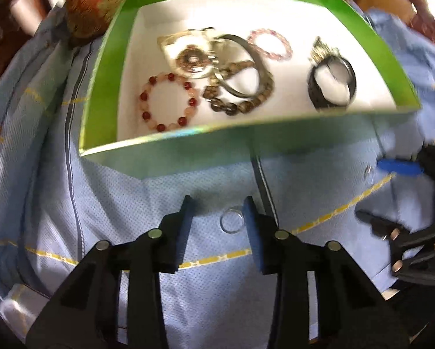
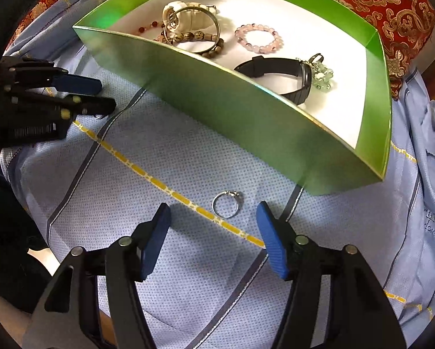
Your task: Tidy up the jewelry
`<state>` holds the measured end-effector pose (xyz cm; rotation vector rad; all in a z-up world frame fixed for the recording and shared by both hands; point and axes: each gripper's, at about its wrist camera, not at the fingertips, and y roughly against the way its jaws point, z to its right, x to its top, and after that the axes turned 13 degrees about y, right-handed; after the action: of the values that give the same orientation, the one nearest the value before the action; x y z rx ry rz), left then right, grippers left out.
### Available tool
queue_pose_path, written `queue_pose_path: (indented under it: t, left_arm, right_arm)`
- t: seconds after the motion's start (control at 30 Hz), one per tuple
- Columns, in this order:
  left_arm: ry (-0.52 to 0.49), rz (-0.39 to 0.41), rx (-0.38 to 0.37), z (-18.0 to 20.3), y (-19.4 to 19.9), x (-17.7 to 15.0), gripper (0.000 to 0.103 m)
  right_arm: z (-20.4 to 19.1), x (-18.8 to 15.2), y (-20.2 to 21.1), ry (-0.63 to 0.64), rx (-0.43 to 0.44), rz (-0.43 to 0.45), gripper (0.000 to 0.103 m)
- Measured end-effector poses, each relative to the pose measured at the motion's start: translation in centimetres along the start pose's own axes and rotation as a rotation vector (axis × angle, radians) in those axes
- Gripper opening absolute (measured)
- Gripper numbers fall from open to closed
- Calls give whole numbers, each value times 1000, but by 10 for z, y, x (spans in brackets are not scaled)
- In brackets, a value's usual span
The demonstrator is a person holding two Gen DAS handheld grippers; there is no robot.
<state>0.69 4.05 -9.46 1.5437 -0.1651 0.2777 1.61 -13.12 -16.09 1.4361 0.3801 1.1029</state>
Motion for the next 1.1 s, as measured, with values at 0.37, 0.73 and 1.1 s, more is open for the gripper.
queue_pose_path:
  t: [0.37, 0.73, 1.1]
  left_arm:
    - [-101, 18, 23, 36, -1, -13, 38]
    - [-50, 21, 68, 9, -8, -6, 69]
    - [-61, 18, 28, 15, -7, -10, 54]
  right_arm:
    - [0, 1, -3, -12, -47, 43, 65]
    - [2, 1, -3, -20, -50, 50, 65]
    - [3, 2, -5, -16, -49, 61, 63]
